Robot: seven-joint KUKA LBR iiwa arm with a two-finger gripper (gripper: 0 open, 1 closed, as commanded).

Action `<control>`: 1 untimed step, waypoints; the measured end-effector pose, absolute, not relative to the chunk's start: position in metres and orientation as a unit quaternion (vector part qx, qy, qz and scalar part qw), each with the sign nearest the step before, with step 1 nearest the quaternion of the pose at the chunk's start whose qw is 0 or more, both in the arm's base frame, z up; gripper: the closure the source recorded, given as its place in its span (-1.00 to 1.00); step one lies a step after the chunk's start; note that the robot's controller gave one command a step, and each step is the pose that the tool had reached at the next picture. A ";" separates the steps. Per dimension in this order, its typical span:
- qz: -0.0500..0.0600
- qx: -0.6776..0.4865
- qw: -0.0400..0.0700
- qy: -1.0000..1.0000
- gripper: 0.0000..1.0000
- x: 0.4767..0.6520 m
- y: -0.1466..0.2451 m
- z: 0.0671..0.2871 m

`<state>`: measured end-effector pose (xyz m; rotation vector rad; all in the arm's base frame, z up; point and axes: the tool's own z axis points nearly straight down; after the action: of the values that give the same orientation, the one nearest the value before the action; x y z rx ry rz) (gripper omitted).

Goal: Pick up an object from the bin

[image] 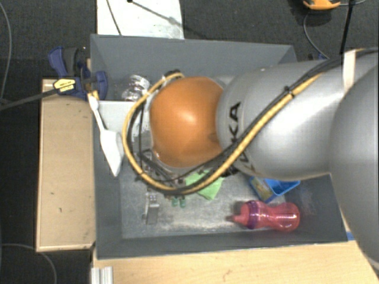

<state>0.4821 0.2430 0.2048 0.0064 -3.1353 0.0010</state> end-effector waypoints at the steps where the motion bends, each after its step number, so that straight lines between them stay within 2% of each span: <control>1: -0.001 -0.001 -0.001 -1.000 -1.00 0.484 0.242 0.209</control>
Offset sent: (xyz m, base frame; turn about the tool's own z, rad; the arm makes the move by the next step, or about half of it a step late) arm 0.0862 -0.0854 -0.1348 -0.1600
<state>0.4844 0.2416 0.2093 -0.0038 -3.1433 -0.0028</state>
